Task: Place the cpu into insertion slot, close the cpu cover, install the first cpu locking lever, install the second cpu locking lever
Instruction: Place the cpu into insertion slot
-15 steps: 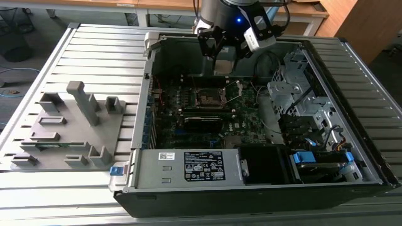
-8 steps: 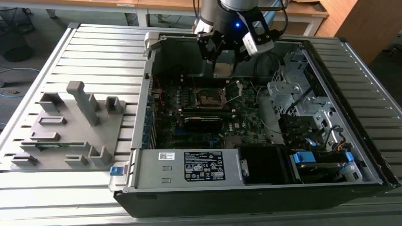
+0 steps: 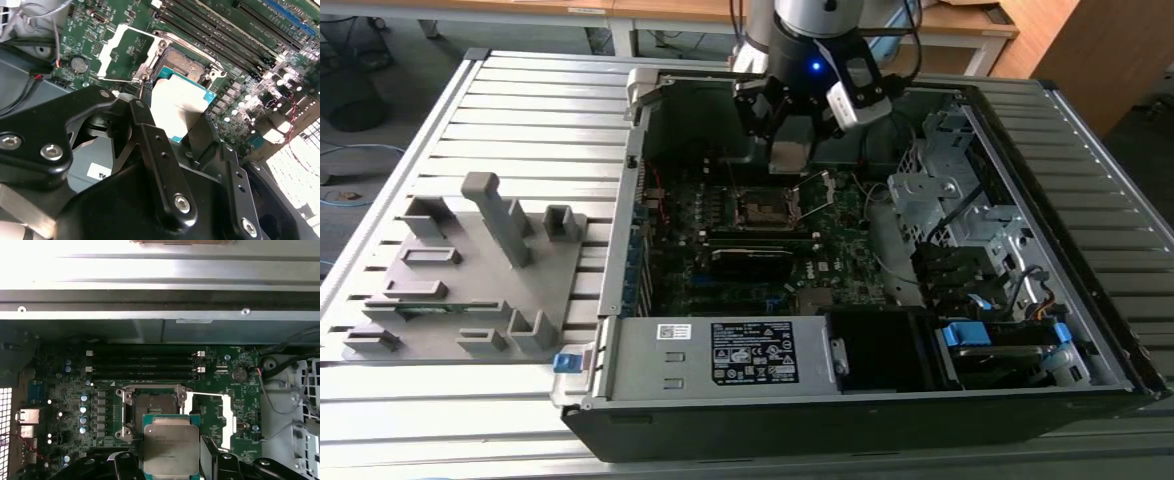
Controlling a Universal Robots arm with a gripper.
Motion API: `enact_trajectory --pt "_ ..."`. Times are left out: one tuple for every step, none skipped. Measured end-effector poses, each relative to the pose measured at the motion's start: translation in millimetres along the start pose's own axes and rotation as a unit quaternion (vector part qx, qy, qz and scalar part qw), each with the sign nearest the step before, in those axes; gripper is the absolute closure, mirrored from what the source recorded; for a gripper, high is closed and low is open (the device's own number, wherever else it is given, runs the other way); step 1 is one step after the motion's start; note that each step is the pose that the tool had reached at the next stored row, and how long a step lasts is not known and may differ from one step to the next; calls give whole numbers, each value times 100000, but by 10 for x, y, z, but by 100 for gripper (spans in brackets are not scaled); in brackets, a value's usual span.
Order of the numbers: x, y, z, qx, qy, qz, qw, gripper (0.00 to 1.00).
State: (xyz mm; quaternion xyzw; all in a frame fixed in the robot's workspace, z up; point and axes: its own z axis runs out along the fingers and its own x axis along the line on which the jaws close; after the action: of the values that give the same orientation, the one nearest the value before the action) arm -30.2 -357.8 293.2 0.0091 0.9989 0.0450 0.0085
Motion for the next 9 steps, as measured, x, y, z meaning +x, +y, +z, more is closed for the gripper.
enact_trajectory --pt "6 -2 18 2 -5 -9 100000 46" --pt "9 -4 36 -1 -2 -20 100000 46" --pt "11 -5 55 -2 -1 -33 100000 46" --pt "12 -7 73 -4 0 -40 100000 46" --pt "13 -8 82 -2 1 -40 100000 46" --pt "13 -8 82 2 4 -46 100000 46" --pt "13 -8 82 8 8 -45 100000 46" --pt "13 -8 82 12 8 -46 100000 46" --pt "14 -8 82 10 7 -44 100000 46"
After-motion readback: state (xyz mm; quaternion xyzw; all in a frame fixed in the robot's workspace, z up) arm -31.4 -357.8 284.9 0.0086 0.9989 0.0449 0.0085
